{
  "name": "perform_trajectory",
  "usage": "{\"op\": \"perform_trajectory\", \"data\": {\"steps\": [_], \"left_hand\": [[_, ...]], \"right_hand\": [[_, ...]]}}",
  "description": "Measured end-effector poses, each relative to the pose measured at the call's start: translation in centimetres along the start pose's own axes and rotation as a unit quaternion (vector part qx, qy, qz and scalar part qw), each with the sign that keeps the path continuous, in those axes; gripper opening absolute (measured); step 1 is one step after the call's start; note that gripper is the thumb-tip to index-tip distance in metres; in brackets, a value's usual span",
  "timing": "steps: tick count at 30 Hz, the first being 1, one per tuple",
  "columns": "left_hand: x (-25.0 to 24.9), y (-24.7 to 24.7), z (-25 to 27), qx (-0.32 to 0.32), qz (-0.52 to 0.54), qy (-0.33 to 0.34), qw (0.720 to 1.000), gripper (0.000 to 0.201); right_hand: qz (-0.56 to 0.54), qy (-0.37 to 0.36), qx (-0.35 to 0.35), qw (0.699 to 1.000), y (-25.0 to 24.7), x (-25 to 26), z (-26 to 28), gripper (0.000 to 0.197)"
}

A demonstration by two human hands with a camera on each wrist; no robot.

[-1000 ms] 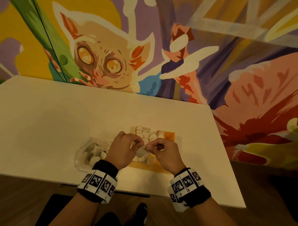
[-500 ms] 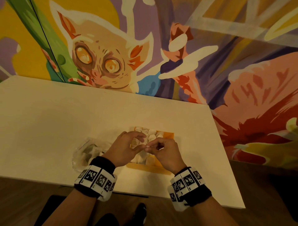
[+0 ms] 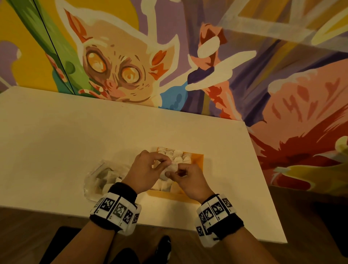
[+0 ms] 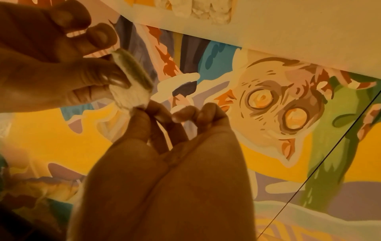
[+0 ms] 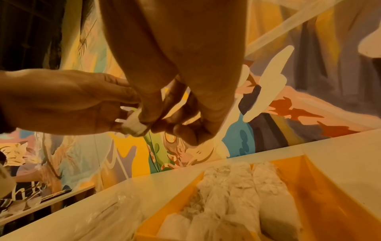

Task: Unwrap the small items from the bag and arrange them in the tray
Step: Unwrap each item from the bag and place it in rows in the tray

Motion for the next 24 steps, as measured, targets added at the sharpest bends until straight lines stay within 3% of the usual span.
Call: {"op": "perform_trajectory", "data": {"steps": [7, 10, 11, 13, 16, 18, 21, 24], "left_hand": [[1.7, 0.7, -0.7, -0.074, 0.048, -0.035, 0.995, 0.016], [1.9, 1.2, -0.8, -0.07, 0.062, -0.04, 0.995, 0.016], [1.8, 1.3, -0.7, -0.064, 0.067, -0.04, 0.995, 0.017], [1.5, 1.5, -0.7, -0.048, 0.081, -0.04, 0.995, 0.017], [1.4, 1.7, -0.8, -0.04, 0.102, -0.044, 0.993, 0.015], [1.9, 1.8, -0.9, -0.045, 0.108, -0.056, 0.992, 0.012], [3.3, 2.3, -1.1, -0.046, 0.09, -0.091, 0.991, 0.01], [5.4, 2.9, -1.0, -0.031, 0.044, -0.164, 0.985, 0.014]], "right_hand": [[-0.018, 0.023, 0.01, 1.0, -0.5, -0.5, -0.8, 0.009], [-0.06, 0.042, 0.015, 0.997, -0.6, -0.3, -1.2, 0.036], [-0.059, 0.038, 0.026, 0.997, -0.5, -0.3, -1.4, 0.037], [-0.05, 0.025, 0.036, 0.998, -0.1, -0.2, -1.7, 0.015], [-0.022, 0.038, 0.016, 0.999, 0.3, -1.1, -1.9, 0.036], [-0.015, 0.05, 0.028, 0.998, 0.3, -1.3, -2.1, 0.032], [0.062, 0.078, 0.055, 0.994, -0.9, -1.9, -2.4, 0.032], [0.201, 0.129, 0.065, 0.969, -2.5, -3.4, -3.0, 0.029]]}}
Point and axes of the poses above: each hand's wrist, its own z-axis away from the middle knuckle, its own y-axis out of the palm, x = y × z, the point moved 1 cm from there along -z, towards the middle knuckle, and after that the axes turned 14 degrees about -y, right-handed, at the moved point
